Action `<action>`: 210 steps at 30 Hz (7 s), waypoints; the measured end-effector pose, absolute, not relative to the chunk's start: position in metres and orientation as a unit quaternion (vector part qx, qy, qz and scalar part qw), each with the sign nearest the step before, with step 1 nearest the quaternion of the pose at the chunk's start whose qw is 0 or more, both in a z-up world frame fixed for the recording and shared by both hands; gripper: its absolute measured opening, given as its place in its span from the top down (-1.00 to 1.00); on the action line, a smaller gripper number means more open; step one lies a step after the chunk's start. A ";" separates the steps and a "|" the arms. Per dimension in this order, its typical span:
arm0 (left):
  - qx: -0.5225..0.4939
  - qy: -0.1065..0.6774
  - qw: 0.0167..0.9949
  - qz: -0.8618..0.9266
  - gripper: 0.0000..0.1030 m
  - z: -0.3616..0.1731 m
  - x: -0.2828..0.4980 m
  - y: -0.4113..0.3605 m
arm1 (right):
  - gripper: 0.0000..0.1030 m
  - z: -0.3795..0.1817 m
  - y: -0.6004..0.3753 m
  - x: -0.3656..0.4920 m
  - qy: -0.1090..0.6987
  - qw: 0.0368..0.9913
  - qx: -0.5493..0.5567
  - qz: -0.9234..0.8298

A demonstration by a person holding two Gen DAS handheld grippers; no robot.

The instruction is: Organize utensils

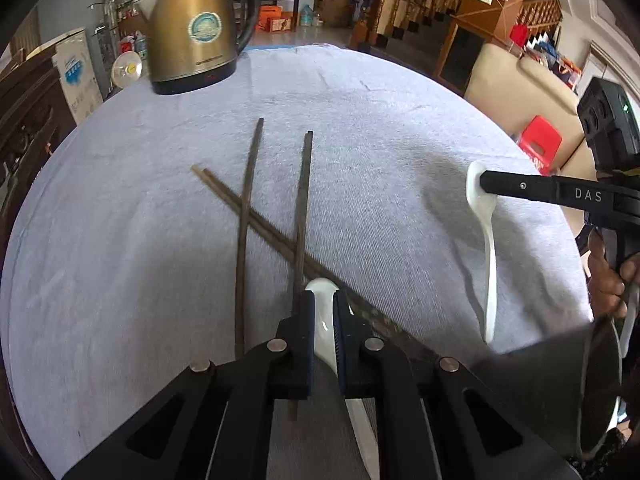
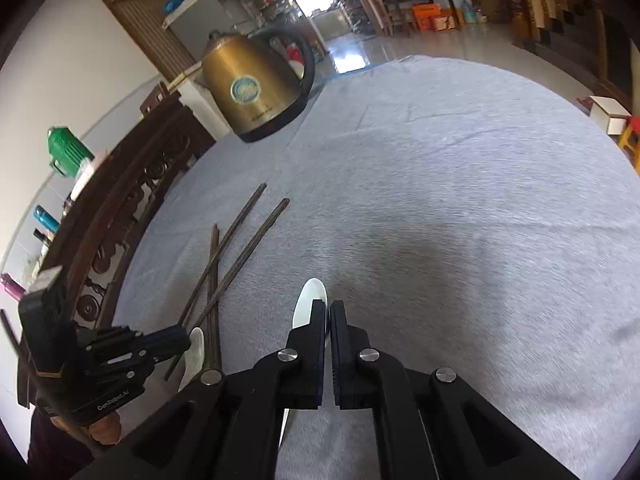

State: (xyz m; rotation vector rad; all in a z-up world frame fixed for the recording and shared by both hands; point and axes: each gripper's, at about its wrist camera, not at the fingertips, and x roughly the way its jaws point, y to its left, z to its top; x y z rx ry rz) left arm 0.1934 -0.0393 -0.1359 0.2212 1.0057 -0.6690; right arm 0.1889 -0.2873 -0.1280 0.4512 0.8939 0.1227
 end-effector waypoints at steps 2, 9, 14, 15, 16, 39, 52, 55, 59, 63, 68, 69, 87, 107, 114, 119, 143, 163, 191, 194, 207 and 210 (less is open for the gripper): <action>0.094 0.475 0.820 -0.306 0.84 -0.136 0.188 -0.032 | 0.94 -0.124 -0.293 0.180 0.419 0.880 0.219 0.049; 0.103 0.507 0.809 -0.281 0.64 -0.142 0.186 -0.043 | 0.94 -0.111 -0.303 0.147 0.384 0.894 0.230 0.025; 0.099 0.517 0.806 -0.271 0.23 -0.147 0.193 -0.050 | 0.94 -0.109 -0.301 0.137 0.380 0.897 0.223 0.028; 0.095 0.518 0.805 -0.272 0.23 -0.146 0.196 -0.051 | 0.94 -0.110 -0.301 0.137 0.381 0.897 0.225 0.028; 0.090 0.521 0.804 -0.271 0.23 -0.146 0.200 -0.052 | 0.94 -0.111 -0.303 0.136 0.380 0.896 0.229 0.029; 0.054 0.540 0.783 -0.304 0.27 -0.148 0.203 -0.053 | 0.94 -0.135 -0.308 0.141 0.404 0.881 0.243 0.037; 0.084 0.521 0.791 -0.311 0.88 -0.159 0.226 -0.076 | 0.87 -0.153 -0.307 0.169 0.460 0.851 0.250 0.036; 0.090 0.520 0.792 -0.307 0.87 -0.159 0.233 -0.082 | 0.82 -0.156 -0.308 0.177 0.474 0.843 0.251 0.030; 0.079 0.526 0.791 -0.301 0.77 -0.160 0.249 -0.084 | 0.61 -0.164 -0.308 0.188 0.488 0.834 0.256 0.036; 0.049 0.526 0.795 -0.297 0.80 -0.165 0.260 -0.078 | 0.90 -0.162 -0.299 0.191 0.476 0.846 0.235 0.043; 0.022 0.510 0.810 -0.288 0.96 -0.163 0.261 -0.067 | 0.90 -0.142 -0.295 0.168 0.437 0.876 0.204 0.018; 0.018 0.504 0.815 -0.286 0.97 -0.161 0.259 -0.065 | 0.90 -0.137 -0.295 0.163 0.429 0.881 0.199 0.013; -0.037 0.553 0.792 -0.256 0.31 -0.165 0.249 -0.047 | 0.90 -0.081 -0.303 0.079 0.329 0.926 0.183 -0.036; -0.063 0.472 0.852 -0.218 0.83 -0.136 0.245 -0.023 | 0.90 -0.065 -0.300 0.068 0.283 0.942 0.175 -0.043; -0.112 0.361 0.915 -0.142 0.83 -0.080 0.165 0.030 | 0.90 -0.024 -0.268 0.020 0.191 0.972 0.119 -0.064; -0.144 0.252 0.949 -0.123 0.83 -0.036 0.100 0.043 | 0.90 0.004 -0.232 -0.017 0.100 0.989 0.083 -0.068; -0.039 0.103 0.988 -0.106 0.82 -0.043 0.032 -0.032 | 0.89 -0.050 -0.148 -0.003 0.086 0.994 -0.057 -0.042; -0.054 0.132 0.988 -0.057 -0.04 -0.034 0.023 0.028 | 0.12 -0.034 -0.252 -0.013 0.143 0.976 0.138 -0.084; -0.124 0.467 0.866 -0.126 0.97 -0.150 0.162 -0.006 | 0.14 -0.056 -0.275 -0.007 0.195 0.959 0.184 -0.096; -0.113 0.416 0.894 -0.123 0.98 -0.125 0.139 -0.001 | 0.14 -0.054 -0.268 -0.007 0.193 0.960 0.180 -0.092; -0.163 0.510 0.830 -0.155 0.35 -0.169 0.181 -0.014 | 0.14 -0.054 -0.257 -0.012 0.194 0.965 0.160 -0.078; -0.146 0.498 0.840 -0.158 0.36 -0.176 0.186 -0.028 | 0.14 -0.056 -0.263 -0.010 0.198 0.962 0.167 -0.081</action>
